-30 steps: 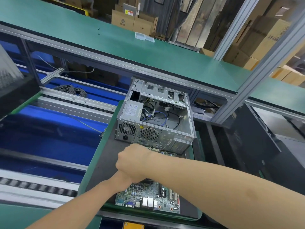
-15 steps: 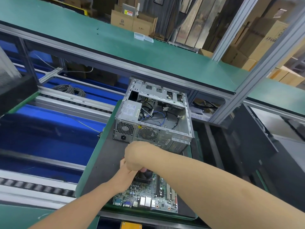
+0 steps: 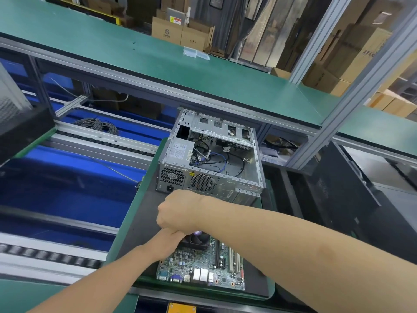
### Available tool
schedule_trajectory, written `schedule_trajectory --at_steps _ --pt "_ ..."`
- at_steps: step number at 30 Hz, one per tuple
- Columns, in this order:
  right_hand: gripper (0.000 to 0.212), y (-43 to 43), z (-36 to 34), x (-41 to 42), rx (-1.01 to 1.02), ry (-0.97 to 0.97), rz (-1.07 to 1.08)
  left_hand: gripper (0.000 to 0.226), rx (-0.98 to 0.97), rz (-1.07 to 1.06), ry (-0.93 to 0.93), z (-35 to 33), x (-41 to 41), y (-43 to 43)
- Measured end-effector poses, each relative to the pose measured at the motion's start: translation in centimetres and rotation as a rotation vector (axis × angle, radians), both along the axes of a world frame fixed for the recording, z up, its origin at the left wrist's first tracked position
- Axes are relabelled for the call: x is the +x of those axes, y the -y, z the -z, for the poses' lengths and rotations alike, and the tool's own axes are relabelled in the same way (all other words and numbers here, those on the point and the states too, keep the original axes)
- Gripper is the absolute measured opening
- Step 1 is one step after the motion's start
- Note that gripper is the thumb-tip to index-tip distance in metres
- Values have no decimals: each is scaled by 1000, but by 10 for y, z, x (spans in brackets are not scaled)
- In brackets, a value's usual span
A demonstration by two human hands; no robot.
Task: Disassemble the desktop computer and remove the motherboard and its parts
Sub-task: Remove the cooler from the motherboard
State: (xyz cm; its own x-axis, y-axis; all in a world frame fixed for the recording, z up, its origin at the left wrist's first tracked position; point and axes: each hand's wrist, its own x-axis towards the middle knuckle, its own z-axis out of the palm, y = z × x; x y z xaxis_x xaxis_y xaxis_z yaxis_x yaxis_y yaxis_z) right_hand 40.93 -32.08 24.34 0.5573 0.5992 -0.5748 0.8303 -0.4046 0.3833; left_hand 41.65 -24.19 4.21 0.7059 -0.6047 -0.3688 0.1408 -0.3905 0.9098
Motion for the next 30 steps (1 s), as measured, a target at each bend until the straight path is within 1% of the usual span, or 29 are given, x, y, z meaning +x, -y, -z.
schedule_trajectory --at_steps 1,2,4,5,6,7,8,9,10,11,13,14,15,17,19,22,23,25,26,27,30 --pt "12 1 1 1 -3 12 3 32 -8 2 7 -2 -1 -1" --pt "10 2 3 2 10 27 33 43 -34 20 21 -6 -3 -1" --pt "7 6 3 4 70 23 183 80 -71 28 58 -15 -6 3" --pt "16 8 3 6 121 6 300 88 -99 14 22 -19 -8 5" --pt "29 10 3 7 157 -17 436 85 -114 -6 -26 -23 -8 7" --pt "40 11 4 8 183 -44 591 73 -120 -12 -50 -25 -10 8" --pt "47 12 5 11 217 -68 746 56 -119 -9 -43 -29 -12 10" --pt "52 13 7 14 238 -75 885 41 -112 -8 2 -29 -13 11" --pt "55 13 9 18 227 -76 975 32 -121 -16 39 -26 -13 12" --pt "56 12 9 22 186 -107 1013 30 -124 -13 65 -24 -12 12" --pt "45 7 6 25 50 -259 994 25 -93 -4 117 -21 -12 10" --pt "39 6 7 26 -21 -309 941 23 -72 -3 127 -22 -12 10" --pt "35 4 7 25 -65 -314 883 24 -55 -6 127 -22 -12 9" --pt "36 3 8 24 -28 -214 782 26 -58 -7 98 -24 -12 8" --pt "32 4 9 20 90 -108 749 32 -71 -11 60 -17 -10 9" --pt "30 3 10 14 122 -46 674 42 -81 -38 0 -13 -7 10" --pt "27 1 9 12 117 -31 632 44 -83 -44 -19 -11 -6 10" --pt "12 -3 5 10 117 -21 546 47 -72 -21 -11 -9 -3 9" --pt "4 -5 3 9 117 -23 507 44 -66 1 15 -9 -2 8" --pt "3 -6 1 9 110 -23 473 38 -68 16 27 -7 -1 7" --pt "6 -9 0 10 105 -18 366 31 -70 23 20 -7 0 3"
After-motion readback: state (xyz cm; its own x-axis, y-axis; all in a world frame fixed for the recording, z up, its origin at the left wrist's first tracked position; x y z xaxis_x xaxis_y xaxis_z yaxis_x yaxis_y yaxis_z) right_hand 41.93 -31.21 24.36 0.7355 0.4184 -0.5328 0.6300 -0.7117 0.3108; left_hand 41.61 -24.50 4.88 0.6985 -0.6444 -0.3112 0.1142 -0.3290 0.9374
